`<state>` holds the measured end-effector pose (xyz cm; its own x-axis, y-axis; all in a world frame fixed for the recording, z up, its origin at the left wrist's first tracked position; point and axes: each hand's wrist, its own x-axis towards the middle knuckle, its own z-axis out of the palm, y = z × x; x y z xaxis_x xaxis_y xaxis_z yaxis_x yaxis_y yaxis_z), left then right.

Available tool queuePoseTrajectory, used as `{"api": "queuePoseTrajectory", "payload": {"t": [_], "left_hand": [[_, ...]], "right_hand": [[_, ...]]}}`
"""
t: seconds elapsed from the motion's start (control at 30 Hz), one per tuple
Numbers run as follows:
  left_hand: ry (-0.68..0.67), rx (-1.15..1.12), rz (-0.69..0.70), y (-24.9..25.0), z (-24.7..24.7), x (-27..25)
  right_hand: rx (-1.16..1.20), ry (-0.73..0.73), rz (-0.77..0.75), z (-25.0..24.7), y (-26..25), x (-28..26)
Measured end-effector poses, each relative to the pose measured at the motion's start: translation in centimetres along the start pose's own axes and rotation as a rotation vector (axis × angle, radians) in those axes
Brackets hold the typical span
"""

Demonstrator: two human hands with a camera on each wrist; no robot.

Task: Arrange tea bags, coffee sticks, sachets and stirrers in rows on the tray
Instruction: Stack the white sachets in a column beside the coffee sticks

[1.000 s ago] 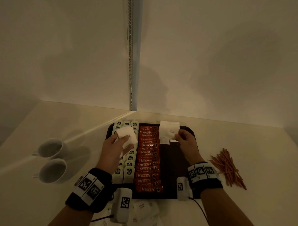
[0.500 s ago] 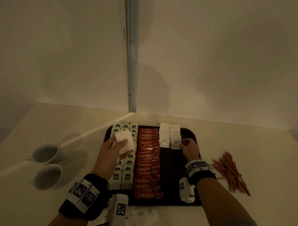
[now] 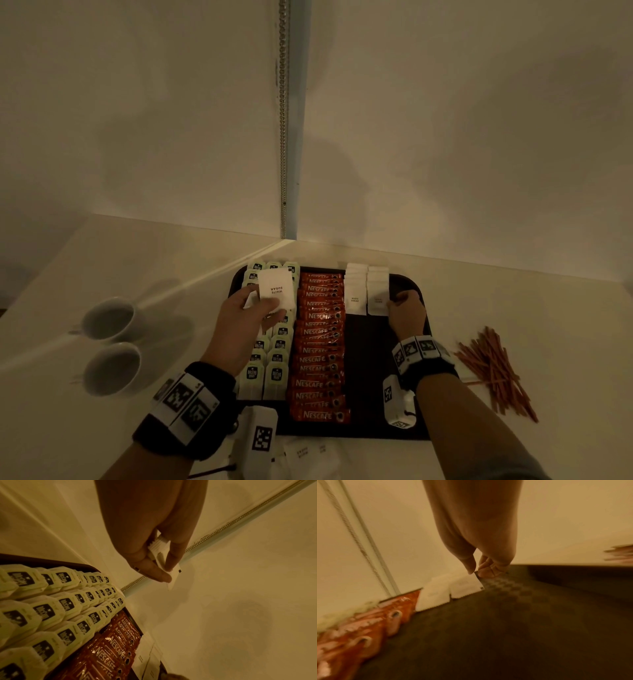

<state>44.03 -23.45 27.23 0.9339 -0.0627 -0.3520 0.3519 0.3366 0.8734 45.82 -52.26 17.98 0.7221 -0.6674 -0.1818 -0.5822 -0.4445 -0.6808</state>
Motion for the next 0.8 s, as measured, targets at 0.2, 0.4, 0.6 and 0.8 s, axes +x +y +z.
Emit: {"api": "queuePoseTrajectory", "payload": {"t": [0.2,0.4,0.6,0.8], "left_hand": [[-0.032,0.174,0.02,0.6,0.8,-0.4],[-0.076,0.384,0.045,1.2,1.6,-1.4],[-0.026,0.323,0.128,1.6,1.1,-1.8],[0.009,0.301,0.188,2.1,1.5,-2.2]], "right_hand": [[0.307,-0.393,-0.381,-1.9,-8.7,-6.6],[0.281,-0.643,-0.576,-1.7,-12.0,-10.6],[0.67,-0.74,-0.244,-2.1,-11.1,-11.7],[0.709,-0.804,-0.194,-1.9,-10.5,-13.6]]}}
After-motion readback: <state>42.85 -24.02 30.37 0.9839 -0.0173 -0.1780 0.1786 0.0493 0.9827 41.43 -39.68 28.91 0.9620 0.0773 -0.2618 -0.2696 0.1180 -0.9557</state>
